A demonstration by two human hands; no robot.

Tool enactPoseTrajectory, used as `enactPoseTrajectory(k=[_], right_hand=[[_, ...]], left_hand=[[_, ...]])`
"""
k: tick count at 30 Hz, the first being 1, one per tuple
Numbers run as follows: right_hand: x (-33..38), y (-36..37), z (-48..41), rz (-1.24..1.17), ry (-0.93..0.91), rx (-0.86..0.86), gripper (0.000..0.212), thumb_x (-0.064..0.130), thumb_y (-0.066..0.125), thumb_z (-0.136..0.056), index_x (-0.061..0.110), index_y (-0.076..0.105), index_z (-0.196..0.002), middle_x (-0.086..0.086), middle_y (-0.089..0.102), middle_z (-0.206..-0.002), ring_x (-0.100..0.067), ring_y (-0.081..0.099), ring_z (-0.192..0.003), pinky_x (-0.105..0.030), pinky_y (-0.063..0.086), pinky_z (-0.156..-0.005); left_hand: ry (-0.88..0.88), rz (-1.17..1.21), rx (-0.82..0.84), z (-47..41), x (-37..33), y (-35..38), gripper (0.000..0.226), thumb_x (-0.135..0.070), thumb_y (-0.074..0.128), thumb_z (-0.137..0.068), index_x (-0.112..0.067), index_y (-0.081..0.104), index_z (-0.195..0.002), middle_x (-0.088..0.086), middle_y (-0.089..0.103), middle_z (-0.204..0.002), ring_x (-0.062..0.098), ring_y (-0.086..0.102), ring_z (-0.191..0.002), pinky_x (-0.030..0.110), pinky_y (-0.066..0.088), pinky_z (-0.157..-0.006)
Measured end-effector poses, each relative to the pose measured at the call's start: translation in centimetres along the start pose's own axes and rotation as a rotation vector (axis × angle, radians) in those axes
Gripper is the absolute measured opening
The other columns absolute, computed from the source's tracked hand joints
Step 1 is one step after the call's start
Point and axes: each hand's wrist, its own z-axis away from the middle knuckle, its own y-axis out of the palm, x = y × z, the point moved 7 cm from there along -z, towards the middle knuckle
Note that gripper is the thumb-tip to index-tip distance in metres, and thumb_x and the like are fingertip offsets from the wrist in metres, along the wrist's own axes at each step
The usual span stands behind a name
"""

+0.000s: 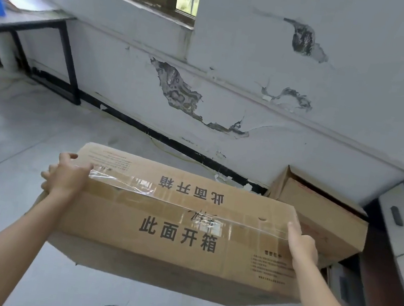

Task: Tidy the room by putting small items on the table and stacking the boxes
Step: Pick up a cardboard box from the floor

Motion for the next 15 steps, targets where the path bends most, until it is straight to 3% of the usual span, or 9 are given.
enactPoseTrajectory(k=[6, 11, 15], right_hand=[[6.3, 3.6, -8.0, -0.003, 0.011, 0.021, 0.061, 0.047, 0.040, -0.095, -0.004, 0.048, -0.128, -0.020, 0.056, -0.123, -0.035, 0.053, -0.102, -0.035, 0.040, -0.077], [12.4, 6.7, -14.8, -0.013, 0.049, 0.020, 0.062, 0.049, 0.041, -0.095, -0.003, 0.049, -0.127, -0.020, 0.057, -0.122, -0.036, 0.054, -0.106, -0.036, 0.041, -0.077], [16.7, 7.4, -19.1, -0.004, 0.093, -0.026, 0.063, 0.051, 0.040, -0.094, -0.002, 0.052, -0.125, -0.019, 0.058, -0.122, -0.037, 0.054, -0.110, -0.037, 0.043, -0.087]], left_hand=[[-0.028, -0.103, 0.070, -7.6, -4.2, 6.4, 0.042, -0.027, 0.053, -0.087, -0.013, 0.048, -0.126, 0.023, 0.045, -0.131, 0.036, 0.033, -0.127, 0.044, 0.027, -0.103], [-0.030, -0.110, 0.172, -15.7, -8.8, 12.7, 0.058, -0.040, 0.047, -0.068, -0.014, 0.050, -0.120, 0.022, 0.050, -0.126, 0.038, 0.037, -0.123, 0.042, 0.032, -0.098], [-0.029, -0.196, 0.189, -21.4, -13.4, 17.6, 0.041, -0.029, 0.053, -0.083, -0.013, 0.051, -0.121, 0.026, 0.045, -0.127, 0.039, 0.035, -0.122, 0.043, 0.031, -0.099]])
